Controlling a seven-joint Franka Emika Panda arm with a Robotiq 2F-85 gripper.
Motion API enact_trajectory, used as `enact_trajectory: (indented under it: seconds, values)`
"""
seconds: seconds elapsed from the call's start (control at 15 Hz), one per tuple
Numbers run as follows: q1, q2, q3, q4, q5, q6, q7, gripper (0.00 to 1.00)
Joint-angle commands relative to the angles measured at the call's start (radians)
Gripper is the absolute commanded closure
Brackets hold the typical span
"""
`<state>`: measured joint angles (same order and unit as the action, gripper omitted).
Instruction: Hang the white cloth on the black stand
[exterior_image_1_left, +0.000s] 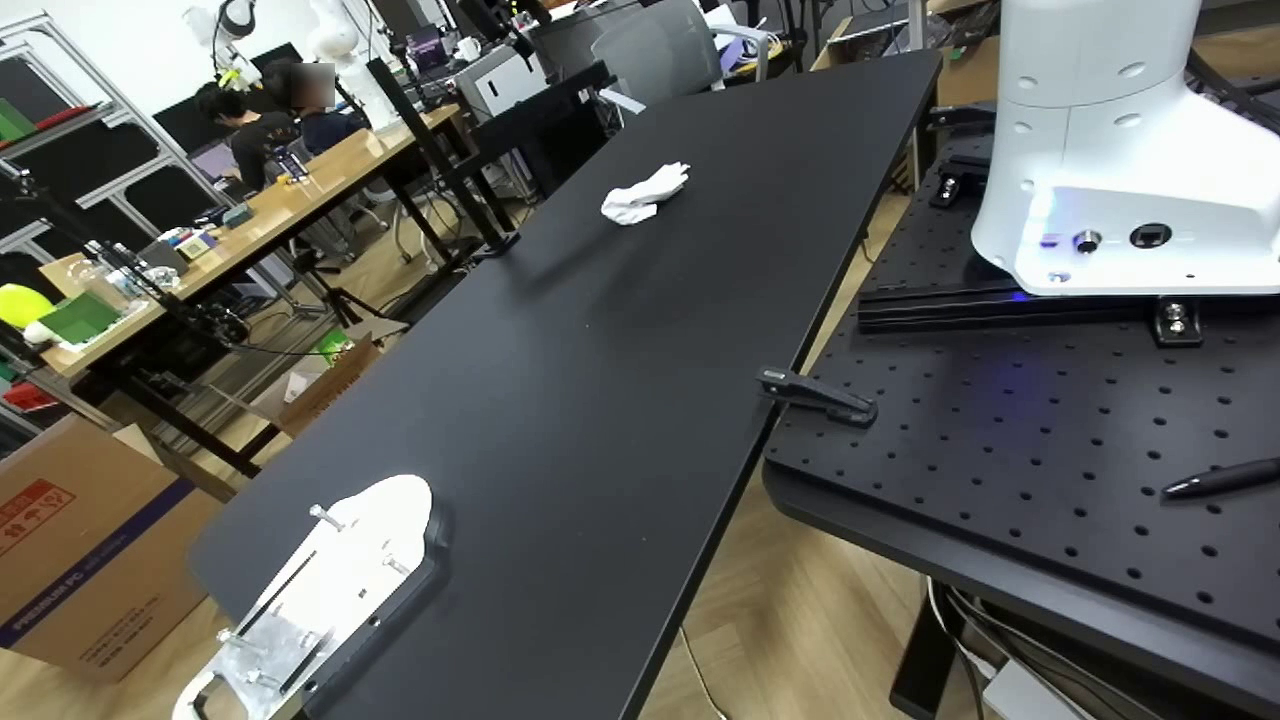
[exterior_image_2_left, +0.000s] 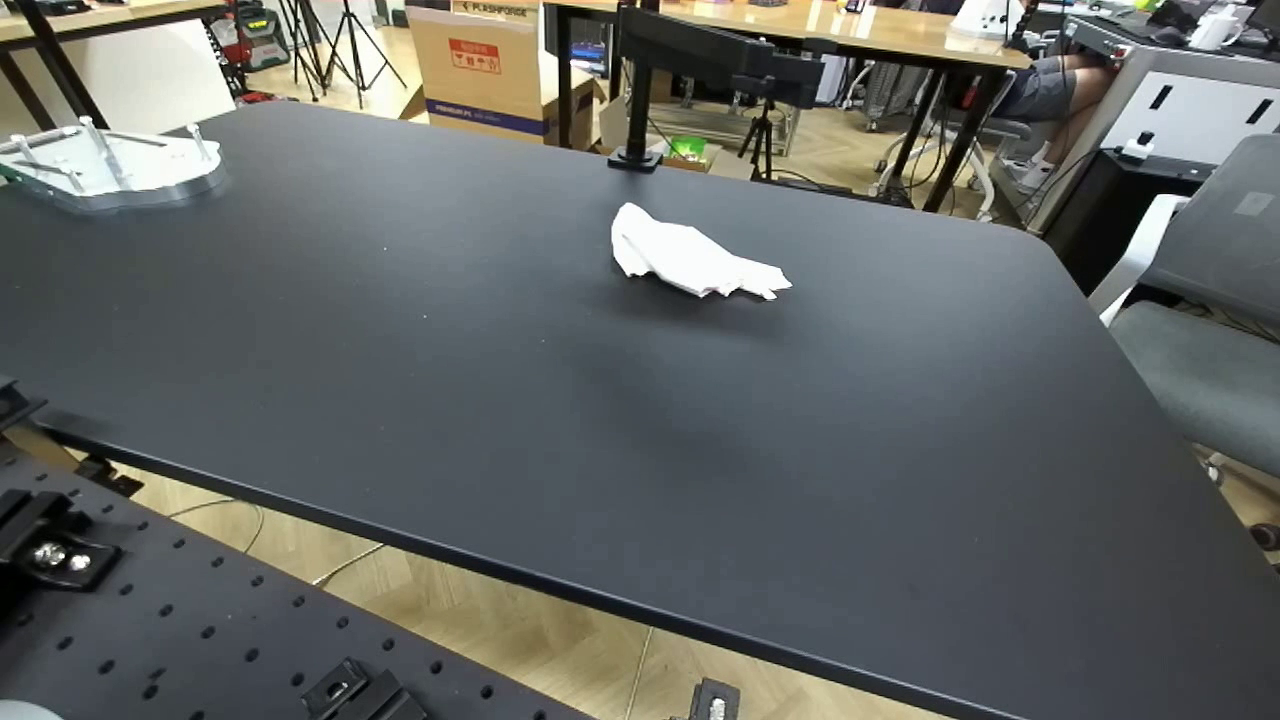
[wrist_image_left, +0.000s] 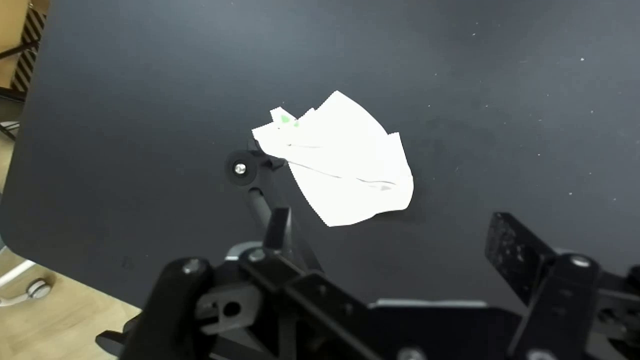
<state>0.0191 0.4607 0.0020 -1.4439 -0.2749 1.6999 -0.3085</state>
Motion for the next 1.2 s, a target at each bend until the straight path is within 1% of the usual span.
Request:
enact_trajectory:
  seconds: [0.0, 0.07, 0.27, 0.33, 0.47, 0.6, 0.73, 0.93, 1.07, 1.13]
  values:
    - [0.002, -0.033, 0.014, -0.072, -0.018, 0.036, -0.019, 0.00]
    - [0.002, -0.039, 0.018, -0.100, -0.022, 0.083, -0.015, 0.00]
    - [0.015, -0.052, 0.002, -0.211, -0.071, 0.339, 0.079, 0.00]
    - [0.017, -0.047, -0.004, -0.231, -0.074, 0.385, 0.118, 0.00]
    - [0.014, -0.045, -0.003, -0.272, -0.062, 0.433, 0.143, 0.00]
    - [0.014, -0.048, 0.000, -0.305, -0.049, 0.444, 0.147, 0.00]
    - [0.016, -0.055, 0.007, -0.342, -0.047, 0.430, 0.127, 0.00]
    - [0.025, -0.068, 0.009, -0.417, -0.062, 0.432, 0.124, 0.00]
    - [0.031, -0.073, -0.001, -0.478, -0.087, 0.446, 0.140, 0.00]
    - [0.022, -0.027, 0.013, -0.389, -0.053, 0.422, 0.108, 0.00]
